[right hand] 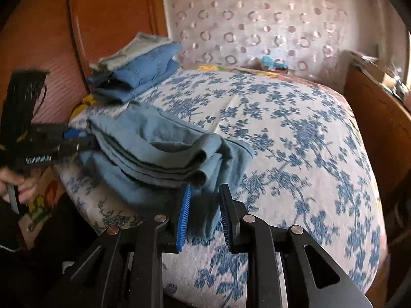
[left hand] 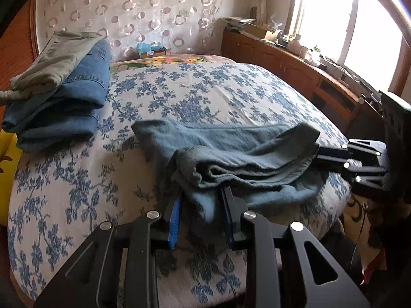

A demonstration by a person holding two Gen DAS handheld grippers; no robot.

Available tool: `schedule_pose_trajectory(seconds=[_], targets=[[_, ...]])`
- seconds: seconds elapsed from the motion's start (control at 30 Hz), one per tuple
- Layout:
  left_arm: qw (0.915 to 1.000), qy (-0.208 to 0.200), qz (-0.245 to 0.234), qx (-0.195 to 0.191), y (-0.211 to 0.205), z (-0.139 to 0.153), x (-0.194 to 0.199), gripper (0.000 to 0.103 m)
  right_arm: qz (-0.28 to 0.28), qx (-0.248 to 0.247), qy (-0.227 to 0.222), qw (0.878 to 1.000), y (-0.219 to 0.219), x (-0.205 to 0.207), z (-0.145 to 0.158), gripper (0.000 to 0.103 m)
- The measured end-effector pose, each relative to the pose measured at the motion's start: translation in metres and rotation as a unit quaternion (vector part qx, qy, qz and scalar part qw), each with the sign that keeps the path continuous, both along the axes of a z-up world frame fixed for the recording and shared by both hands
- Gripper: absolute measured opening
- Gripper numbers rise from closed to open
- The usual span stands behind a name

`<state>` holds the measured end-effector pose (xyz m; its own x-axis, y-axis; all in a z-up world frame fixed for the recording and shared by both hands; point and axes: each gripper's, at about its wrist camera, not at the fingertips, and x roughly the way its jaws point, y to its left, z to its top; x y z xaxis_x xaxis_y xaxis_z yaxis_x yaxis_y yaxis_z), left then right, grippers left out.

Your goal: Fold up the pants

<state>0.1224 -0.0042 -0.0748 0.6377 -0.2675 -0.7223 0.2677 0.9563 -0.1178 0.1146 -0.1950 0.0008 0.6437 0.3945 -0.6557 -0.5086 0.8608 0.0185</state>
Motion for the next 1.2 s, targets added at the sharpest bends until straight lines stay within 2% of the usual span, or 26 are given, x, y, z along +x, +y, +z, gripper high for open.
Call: schedule_pose_trajectory(seconds=[0.13, 0.3, 0.47, 0.67, 0.83, 0.97, 1.1, 1.2], targets=[[0.9999, -0.009, 0.004, 0.001, 0.0, 0.007, 0.004, 0.029, 0.01, -0.032, -0.004, 0.999, 0.012, 0.015, 0.002, 0.024], [0.9996, -0.018, 0.02, 0.001, 0.007, 0.011, 0.01, 0.029, 0.005, -0.015, -0.008, 1.0, 0.013, 0.035, 0.01, 0.023], [0.9991, -0.017, 0.034, 0.019, 0.013, 0.005, 0.026, 0.029, -0.042, 0.014, -0.023, 0.999, 0.002, 0.053, 0.016, 0.024], [0.9992, -0.022, 0.034, -0.002, 0.016, 0.002, 0.026, 0.029, -0.034, 0.041, -0.038, 0.998, -0.004, 0.032, 0.016, 0.024], [0.9993, -0.027, 0.025, -0.006, 0.01, 0.003, 0.025, 0.029, -0.028, 0.037, -0.034, 0.998, -0.013, 0.028, 0.009, 0.024], [0.9995, -0.027, 0.018, -0.003, 0.006, 0.004, 0.028, 0.029, -0.029, 0.055, -0.034, 0.997, -0.024, 0.02, 0.012, 0.024], [0.9994, -0.028, 0.012, 0.013, -0.002, 0.003, 0.037, 0.029, -0.026, 0.051, -0.034, 0.998, -0.027, 0.012, 0.01, 0.029], [0.9995, -0.032, 0.001, -0.001, -0.002, 0.004, 0.042, 0.028, -0.02, 0.039, -0.027, 0.999, -0.024, 0.014, 0.007, 0.029]])
